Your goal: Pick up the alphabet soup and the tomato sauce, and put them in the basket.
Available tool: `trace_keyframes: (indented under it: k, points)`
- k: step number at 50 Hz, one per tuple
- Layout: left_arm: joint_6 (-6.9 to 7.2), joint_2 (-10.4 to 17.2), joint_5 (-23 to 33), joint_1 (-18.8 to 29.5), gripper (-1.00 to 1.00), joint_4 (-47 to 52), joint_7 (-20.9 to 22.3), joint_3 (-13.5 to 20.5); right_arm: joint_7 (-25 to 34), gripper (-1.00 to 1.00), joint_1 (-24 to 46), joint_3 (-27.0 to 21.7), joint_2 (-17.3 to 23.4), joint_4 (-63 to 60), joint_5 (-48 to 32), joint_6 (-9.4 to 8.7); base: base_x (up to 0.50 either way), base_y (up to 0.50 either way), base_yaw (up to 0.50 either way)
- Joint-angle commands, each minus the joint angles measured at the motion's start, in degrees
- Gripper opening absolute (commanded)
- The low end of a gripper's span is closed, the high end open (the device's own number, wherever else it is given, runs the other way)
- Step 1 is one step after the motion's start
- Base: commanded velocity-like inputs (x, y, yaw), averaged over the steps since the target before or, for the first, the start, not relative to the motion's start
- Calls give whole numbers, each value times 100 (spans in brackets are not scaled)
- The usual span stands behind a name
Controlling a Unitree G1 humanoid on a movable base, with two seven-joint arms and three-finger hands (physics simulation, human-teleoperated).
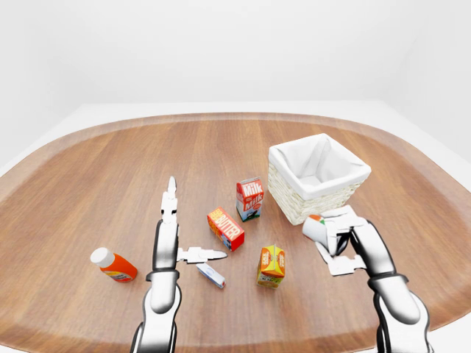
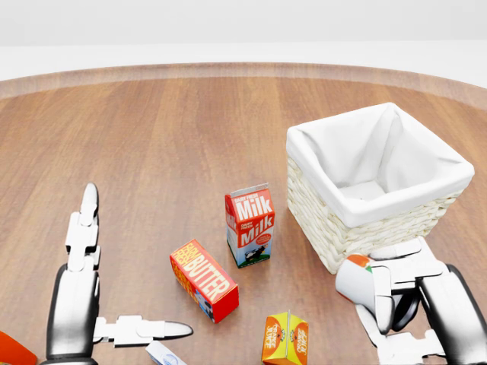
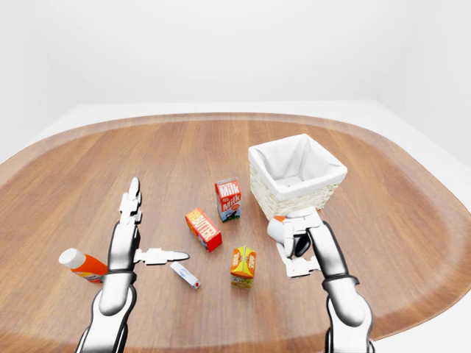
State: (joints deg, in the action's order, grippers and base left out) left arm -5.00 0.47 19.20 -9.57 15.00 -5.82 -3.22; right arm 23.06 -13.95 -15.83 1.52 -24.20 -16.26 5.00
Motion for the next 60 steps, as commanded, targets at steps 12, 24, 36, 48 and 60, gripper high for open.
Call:
trace_keyframes:
  k: [12, 24, 36, 48, 60]
  points:
    - [0, -3, -92, -21, 100, 45, 17, 33, -569, -100, 1384, 43, 557, -34, 174, -164, 0, 0, 0]
    - [0, -6, -113, 24, 100, 36, 26, 49, -698, -100, 2248, 111, 964, -115, 241, -1000, 0, 0, 0]
    - [0, -8, -135, 50, 100, 42, 36, 65, -956, -100, 3321, 327, 1300, 828, 62, -1000, 0, 0, 0]
    - [0, -7, -127, 8, 100, 71, 40, 51, -1193, -100, 4042, 546, 1431, 1691, -186, -1000, 0, 0, 0]
    - [0, -7, -100, -7, 100, 41, 23, 33, -1400, -100, 4498, 731, 1412, 2435, -424, -1000, 0, 0, 0]
